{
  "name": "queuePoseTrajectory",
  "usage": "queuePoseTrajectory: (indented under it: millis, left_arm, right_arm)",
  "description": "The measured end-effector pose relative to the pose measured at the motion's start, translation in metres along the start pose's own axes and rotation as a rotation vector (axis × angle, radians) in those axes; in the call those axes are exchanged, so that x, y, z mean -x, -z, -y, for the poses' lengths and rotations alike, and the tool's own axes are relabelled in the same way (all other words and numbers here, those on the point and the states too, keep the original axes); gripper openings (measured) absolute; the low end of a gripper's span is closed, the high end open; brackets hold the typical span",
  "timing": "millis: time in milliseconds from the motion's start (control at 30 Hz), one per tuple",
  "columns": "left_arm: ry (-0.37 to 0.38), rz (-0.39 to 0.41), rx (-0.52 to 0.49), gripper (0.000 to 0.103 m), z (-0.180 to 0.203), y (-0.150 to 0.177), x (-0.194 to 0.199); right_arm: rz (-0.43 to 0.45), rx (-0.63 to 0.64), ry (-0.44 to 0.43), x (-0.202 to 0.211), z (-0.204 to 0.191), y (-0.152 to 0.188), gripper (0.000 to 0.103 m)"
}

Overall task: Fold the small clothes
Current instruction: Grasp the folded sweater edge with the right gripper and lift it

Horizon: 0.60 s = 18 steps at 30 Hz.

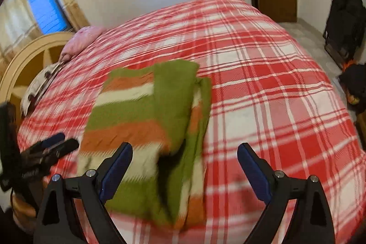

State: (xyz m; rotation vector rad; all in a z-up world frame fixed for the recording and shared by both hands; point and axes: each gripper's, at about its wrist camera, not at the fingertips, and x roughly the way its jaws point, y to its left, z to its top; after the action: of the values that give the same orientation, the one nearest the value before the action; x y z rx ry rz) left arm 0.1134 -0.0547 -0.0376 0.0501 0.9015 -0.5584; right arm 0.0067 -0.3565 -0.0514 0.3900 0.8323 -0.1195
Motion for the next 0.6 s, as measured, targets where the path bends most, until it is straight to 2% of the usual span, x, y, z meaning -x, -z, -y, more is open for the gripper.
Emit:
queuePoseTrajectory:
  millis: [100, 167, 200, 233, 300, 367, 533, 600]
  left_arm:
    - [0.023, -0.017, -0.007, 0.102, 0.004, -0.008, -0.018]
    - [0.059, -0.052, 0.035, 0.102, 0.003, -0.010, -0.030]
    - [0.104, -0.076, 0.091, 0.101, -0.001, -0.009, -0.038]
    - [0.143, -0.099, 0.150, 0.095, -0.006, -0.007, -0.047]
    - [0.181, -0.125, 0.229, 0.090, -0.010, -0.002, -0.058]
    - [0.182, -0.091, 0.255, 0.088, -0.012, 0.002, -0.057]
    - [0.181, -0.087, 0.256, 0.088, -0.008, 0.004, -0.056]
    - [0.181, -0.084, 0.265, 0.088, -0.008, 0.004, -0.058]
  right_arm:
    - [-0.029, -0.067, -0.050, -0.028, 0.008, -0.005, 0.093]
    - [-0.052, -0.074, -0.074, -0.045, 0.006, -0.003, 0.093]
    - [-0.060, -0.080, -0.077, -0.051, 0.005, -0.001, 0.093]
    - [-0.039, -0.079, -0.069, -0.052, 0.004, 0.002, 0.093]
    - [-0.013, -0.058, -0.059, -0.052, -0.001, 0.005, 0.093]
    - [-0.013, -0.020, -0.045, -0.052, -0.005, 0.006, 0.093]
    - [-0.010, -0.075, -0.086, -0.057, 0.005, -0.001, 0.093]
    - [-0.015, -0.044, -0.078, -0.062, 0.000, -0.003, 0.093]
